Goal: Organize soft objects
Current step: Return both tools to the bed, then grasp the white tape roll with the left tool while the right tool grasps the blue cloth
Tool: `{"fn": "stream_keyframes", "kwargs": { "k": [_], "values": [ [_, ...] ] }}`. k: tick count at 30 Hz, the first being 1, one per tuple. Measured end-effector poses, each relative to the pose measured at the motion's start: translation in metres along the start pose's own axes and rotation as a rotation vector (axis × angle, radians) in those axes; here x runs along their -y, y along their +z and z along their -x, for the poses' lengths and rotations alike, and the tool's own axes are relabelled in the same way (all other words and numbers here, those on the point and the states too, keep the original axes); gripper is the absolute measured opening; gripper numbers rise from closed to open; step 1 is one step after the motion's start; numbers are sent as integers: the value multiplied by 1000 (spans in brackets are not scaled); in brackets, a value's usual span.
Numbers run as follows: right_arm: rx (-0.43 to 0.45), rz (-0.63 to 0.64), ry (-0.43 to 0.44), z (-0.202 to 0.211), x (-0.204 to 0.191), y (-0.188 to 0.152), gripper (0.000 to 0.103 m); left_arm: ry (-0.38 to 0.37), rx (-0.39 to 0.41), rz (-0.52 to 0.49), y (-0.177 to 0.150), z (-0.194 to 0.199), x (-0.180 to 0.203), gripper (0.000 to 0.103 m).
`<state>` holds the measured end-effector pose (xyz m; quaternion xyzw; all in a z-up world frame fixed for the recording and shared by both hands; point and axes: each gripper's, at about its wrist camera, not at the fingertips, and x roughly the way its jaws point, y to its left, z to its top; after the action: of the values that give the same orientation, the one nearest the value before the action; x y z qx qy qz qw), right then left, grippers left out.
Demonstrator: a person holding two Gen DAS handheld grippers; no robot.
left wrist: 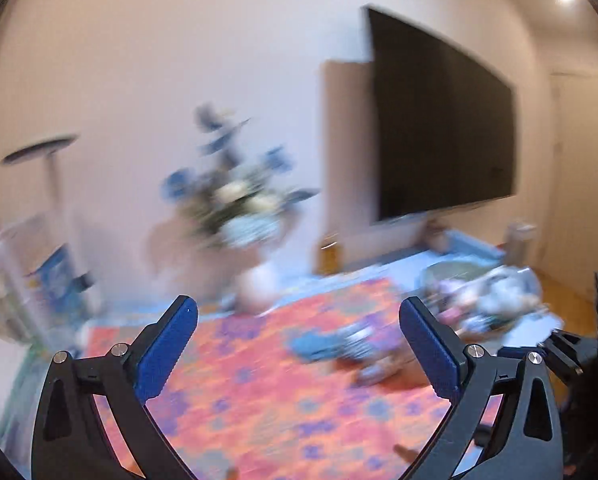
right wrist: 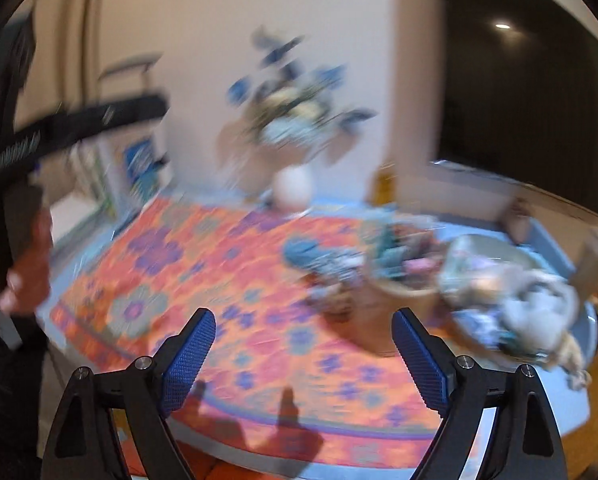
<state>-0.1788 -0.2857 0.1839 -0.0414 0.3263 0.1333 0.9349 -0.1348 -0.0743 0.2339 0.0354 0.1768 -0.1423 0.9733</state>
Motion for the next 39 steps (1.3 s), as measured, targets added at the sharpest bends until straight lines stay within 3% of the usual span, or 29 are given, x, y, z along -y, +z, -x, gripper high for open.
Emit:
{"fn": "stream_keyframes", "kwargs": {
  "k": [5, 9, 15, 20, 21, 22, 23, 31, 39],
  "values": [
    [-93, 71, 9, -74, -53, 5, 89, 187, -160, 7, -56, -39, -44, 101],
    [-147, 110, -18, -130, -77, 20, 89, 277, -254, -8, -97, -85, -73, 101],
    [-96, 245, -101, -186, -107, 17, 89, 354, -380, 48, -150, -136, -106, 101],
    [-154, 232, -30, -219, -113, -3, 89, 332, -472, 177, -169, -153, -129, 101],
    [-234, 209, -26, -233, -111, -8, 89, 332, -481, 197, -171, -154, -132, 101],
    [-251, 199, -29, -238, -111, -7, 90, 324, -487, 210, -172, -154, -134, 101],
    [-226, 179, -33, -236, -107, -3, 92, 320, -493, 216, -173, -155, -134, 101],
    [-293, 77, 54, -248, -89, -5, 95, 362, -527, 138, -175, -163, -123, 101],
    [-306, 30, 69, -251, -82, -4, 100, 366, -529, 145, -173, -163, -124, 101]
  ]
}}
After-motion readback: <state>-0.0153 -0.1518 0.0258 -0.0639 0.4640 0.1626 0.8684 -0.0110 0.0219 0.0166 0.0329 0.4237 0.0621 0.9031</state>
